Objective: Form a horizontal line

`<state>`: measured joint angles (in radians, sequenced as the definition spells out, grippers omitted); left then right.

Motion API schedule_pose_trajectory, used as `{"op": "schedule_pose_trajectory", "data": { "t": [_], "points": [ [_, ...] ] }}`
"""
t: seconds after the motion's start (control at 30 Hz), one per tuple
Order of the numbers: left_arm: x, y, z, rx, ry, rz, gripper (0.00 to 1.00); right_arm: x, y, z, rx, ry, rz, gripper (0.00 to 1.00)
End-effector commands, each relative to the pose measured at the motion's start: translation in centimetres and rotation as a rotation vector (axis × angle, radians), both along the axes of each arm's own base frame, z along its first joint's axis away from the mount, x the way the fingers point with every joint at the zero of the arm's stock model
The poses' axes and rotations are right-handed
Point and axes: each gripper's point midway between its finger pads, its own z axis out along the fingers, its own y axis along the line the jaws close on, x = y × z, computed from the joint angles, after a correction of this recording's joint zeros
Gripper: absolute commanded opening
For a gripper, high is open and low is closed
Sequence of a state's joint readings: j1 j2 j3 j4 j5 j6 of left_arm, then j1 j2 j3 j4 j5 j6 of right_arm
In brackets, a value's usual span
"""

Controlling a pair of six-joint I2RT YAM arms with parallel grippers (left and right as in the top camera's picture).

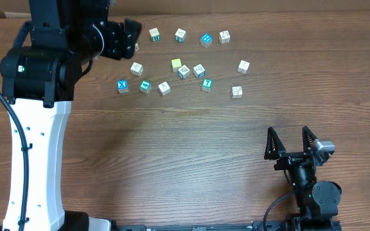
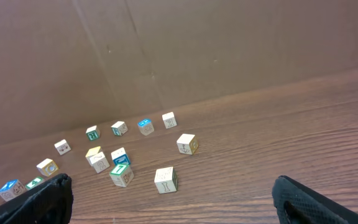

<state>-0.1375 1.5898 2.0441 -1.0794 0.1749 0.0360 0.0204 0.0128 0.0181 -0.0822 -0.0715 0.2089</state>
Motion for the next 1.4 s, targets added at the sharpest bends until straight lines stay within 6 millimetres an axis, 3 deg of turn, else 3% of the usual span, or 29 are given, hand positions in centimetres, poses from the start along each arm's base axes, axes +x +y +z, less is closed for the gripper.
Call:
{"op": "schedule_pose_trajectory", "data": {
  "t": [0.0, 0.07, 0.17, 0.47, 0.77, 0.87, 0.97, 1.0, 1.1, 1.17, 1.3, 1.37],
  "points": [
    [-0.5, -0.5, 0.9, -0.003, -0.018, -0.024, 0.38, 0.0, -0.1, -0.1, -0.001, -0.005, -0.002, 1.00],
    [-0.6, -0.5, 0.6, -0.002, -0.007, -0.024, 0.16, 0.0, 0.0, -0.1, -0.001, -0.005, -0.002, 1.00],
    [-0.5, -0.5, 0.0, -0.006, 0.011, -0.019, 0.04, 0.0, -0.1, -0.1, -0.001, -0.005, -0.002, 1.00],
    [0.6, -0.4, -4.4, 0.004, 0.145, 0.008, 0.04, 0.0, 0.0, -0.1, -0.001, -0.005, -0.002, 1.00],
    [3.0, -0.1, -12.0, 0.006, 0.375, 0.096, 0.04, 0.0, -0.1, -0.1, -0.001, -0.005, -0.002, 1.00],
    [3.4, 0.3, -14.2, 0.014, 0.441, 0.138, 0.20, 0.0, 0.0, -0.1, -0.001, -0.005, -0.002, 1.00],
    [3.8, 0.4, -16.3, 0.027, 0.495, 0.159, 0.23, 0.0, -0.1, -0.1, -0.001, -0.005, -0.002, 1.00],
    [4.1, 0.5, -17.3, 0.034, 0.518, 0.171, 0.31, 0.0, -0.1, -0.1, -0.001, -0.005, -0.002, 1.00],
    [4.5, 0.8, -18.8, 0.041, 0.552, 0.201, 0.40, 0.0, 0.0, -0.1, -0.001, -0.005, -0.002, 1.00],
    [4.7, 0.9, -19.7, 0.043, 0.571, 0.214, 0.55, 0.0, -0.1, -0.1, -0.001, -0.005, -0.002, 1.00],
    [5.1, 0.8, -21.2, 0.045, 0.603, 0.218, 0.72, 0.0, -0.1, -0.1, -0.001, -0.005, -0.002, 1.00],
    [5.3, 0.7, -21.8, 0.047, 0.610, 0.219, 0.74, 0.0, -0.1, -0.1, -0.001, -0.005, -0.002, 1.00]
  ]
}}
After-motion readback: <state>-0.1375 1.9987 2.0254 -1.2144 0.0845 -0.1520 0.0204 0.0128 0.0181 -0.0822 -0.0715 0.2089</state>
